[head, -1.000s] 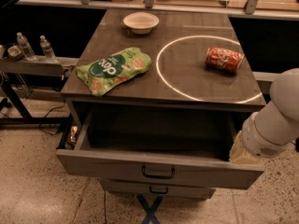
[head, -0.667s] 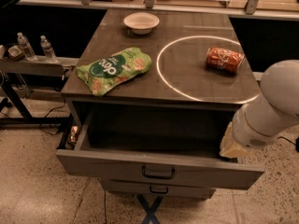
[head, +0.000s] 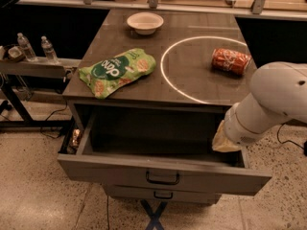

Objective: Open top drawer

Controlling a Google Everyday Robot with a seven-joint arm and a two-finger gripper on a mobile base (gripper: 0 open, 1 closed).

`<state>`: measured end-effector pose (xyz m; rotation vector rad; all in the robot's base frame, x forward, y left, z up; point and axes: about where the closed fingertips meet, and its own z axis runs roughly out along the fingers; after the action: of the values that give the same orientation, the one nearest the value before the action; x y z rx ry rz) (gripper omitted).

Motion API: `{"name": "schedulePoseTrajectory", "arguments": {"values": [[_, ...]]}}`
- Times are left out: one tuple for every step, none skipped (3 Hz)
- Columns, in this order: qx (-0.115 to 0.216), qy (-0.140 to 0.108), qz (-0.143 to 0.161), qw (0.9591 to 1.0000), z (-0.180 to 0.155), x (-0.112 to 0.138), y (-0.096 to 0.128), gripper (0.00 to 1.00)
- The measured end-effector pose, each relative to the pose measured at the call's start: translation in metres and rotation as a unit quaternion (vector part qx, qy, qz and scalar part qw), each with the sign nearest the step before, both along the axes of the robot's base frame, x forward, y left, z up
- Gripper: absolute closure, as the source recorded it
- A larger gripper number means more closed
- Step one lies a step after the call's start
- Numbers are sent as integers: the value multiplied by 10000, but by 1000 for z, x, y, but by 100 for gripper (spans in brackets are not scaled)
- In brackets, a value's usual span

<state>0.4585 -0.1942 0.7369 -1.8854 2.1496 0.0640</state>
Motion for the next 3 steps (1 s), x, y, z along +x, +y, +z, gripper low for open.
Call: {"name": "schedulePoseTrajectory", "arguments": {"values": [[150, 17, 34, 9999, -24, 8, 1, 100], [316, 91, 84, 9994, -57, 14, -1, 100], [377, 134, 90, 9992, -71, 15, -5, 100]]}}
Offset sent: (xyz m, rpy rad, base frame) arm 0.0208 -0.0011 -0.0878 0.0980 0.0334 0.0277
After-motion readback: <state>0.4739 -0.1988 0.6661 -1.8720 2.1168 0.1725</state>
